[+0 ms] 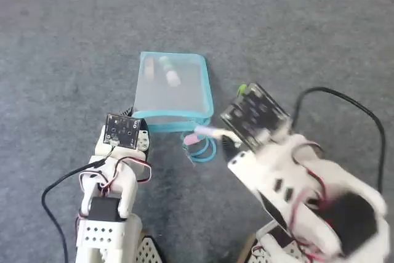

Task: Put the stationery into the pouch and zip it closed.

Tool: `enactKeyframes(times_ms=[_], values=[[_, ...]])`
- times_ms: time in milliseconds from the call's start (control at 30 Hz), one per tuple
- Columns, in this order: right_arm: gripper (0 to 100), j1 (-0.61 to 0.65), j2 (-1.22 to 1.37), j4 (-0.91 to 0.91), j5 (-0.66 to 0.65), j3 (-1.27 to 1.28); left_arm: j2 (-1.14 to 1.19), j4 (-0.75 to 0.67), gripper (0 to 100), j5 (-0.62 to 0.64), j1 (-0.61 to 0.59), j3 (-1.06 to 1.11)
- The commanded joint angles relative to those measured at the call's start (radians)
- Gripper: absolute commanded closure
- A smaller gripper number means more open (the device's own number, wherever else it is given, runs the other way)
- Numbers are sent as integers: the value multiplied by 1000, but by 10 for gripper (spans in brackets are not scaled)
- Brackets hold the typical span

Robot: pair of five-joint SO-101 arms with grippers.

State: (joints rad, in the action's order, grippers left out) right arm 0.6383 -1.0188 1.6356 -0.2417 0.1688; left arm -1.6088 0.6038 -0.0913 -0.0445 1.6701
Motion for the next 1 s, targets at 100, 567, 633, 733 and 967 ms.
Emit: enactKeyframes(times_ms=[100, 567, 633, 733, 967], values=[[991, 21, -4, -21, 52, -97, -11, -43, 989, -9, 3, -10], [991, 117, 62, -166, 74, 44, -14, -44, 989, -9, 3, 1], [991, 117, 76, -197, 75, 68, -14, -44, 989, -9, 3, 1], [991, 119, 90, -222, 77, 84, -14, -44, 989, -9, 3, 1], [991, 119, 99, -239, 72, 121, -14, -44, 989, -9, 3, -2]])
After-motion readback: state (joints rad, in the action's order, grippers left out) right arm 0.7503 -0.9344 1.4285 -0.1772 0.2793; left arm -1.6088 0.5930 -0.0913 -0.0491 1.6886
